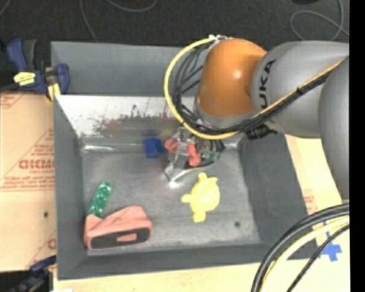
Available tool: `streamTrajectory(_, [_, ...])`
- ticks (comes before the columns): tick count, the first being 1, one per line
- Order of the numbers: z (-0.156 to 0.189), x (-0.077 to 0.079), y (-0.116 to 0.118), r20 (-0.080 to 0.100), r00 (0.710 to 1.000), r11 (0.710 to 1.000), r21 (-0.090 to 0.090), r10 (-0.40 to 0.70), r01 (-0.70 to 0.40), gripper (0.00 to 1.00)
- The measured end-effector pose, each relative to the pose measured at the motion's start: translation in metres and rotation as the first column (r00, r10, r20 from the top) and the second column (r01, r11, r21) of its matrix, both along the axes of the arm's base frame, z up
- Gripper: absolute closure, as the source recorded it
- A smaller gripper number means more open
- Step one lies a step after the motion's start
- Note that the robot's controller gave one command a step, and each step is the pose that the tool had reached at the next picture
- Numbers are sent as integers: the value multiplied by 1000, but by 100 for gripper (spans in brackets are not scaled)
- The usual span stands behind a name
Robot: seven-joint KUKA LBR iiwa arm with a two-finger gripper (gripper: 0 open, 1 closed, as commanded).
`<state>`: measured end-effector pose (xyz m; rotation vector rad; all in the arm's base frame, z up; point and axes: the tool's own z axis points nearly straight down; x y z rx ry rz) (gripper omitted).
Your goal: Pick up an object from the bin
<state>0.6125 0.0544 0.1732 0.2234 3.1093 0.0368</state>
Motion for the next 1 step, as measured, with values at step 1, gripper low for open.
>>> streamTrajectory(1, [52,5,6,-1,1000,1000,0,-30,30,100])
